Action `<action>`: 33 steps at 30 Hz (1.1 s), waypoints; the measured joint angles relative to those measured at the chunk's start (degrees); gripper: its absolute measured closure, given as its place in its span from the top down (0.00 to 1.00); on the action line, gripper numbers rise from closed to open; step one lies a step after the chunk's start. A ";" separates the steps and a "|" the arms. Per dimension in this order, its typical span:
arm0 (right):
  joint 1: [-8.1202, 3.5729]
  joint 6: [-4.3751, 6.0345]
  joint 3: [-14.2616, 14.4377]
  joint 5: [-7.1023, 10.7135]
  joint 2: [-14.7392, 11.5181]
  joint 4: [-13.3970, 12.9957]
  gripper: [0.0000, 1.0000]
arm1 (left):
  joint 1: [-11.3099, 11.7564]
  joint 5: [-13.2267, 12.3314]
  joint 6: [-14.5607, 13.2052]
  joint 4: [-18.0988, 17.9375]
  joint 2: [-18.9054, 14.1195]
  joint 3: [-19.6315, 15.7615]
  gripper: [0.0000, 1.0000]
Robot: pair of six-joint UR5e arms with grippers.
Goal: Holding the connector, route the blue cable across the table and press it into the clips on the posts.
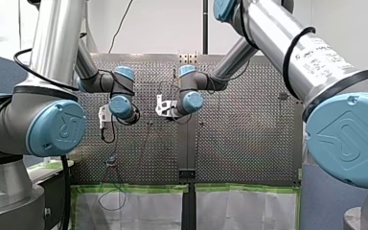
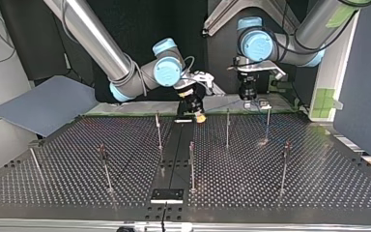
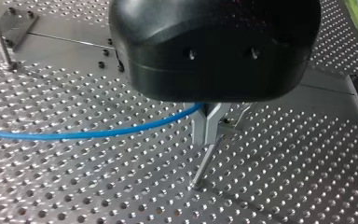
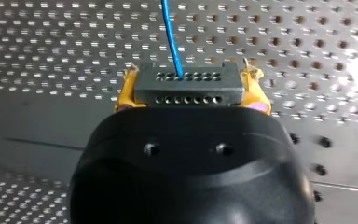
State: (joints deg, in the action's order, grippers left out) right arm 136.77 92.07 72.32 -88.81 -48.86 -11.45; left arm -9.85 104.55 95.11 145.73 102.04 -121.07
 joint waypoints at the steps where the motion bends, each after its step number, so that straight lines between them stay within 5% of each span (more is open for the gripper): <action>1: 0.01 -0.18 0.45 0.07 0.16 -0.14 0.00 | 0.03 -0.31 0.05 -0.40 0.41 0.00 0.00; 7: 0.09 -1.10 2.36 0.39 1.81 -0.33 0.00 | 0.63 -1.27 1.56 -3.06 3.13 0.01 0.00; 17: -0.70 -1.12 2.53 0.30 2.21 -0.70 0.00 | 1.94 -2.91 3.76 -7.94 5.01 0.83 0.00; 33: -2.32 0.93 2.28 2.31 2.22 -4.87 0.00 | 2.95 -6.43 6.18 -11.71 9.71 2.68 0.00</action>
State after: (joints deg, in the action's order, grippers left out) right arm 134.45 93.00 74.60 -86.50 -46.64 -16.32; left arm -6.89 98.12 101.29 134.02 111.75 -118.39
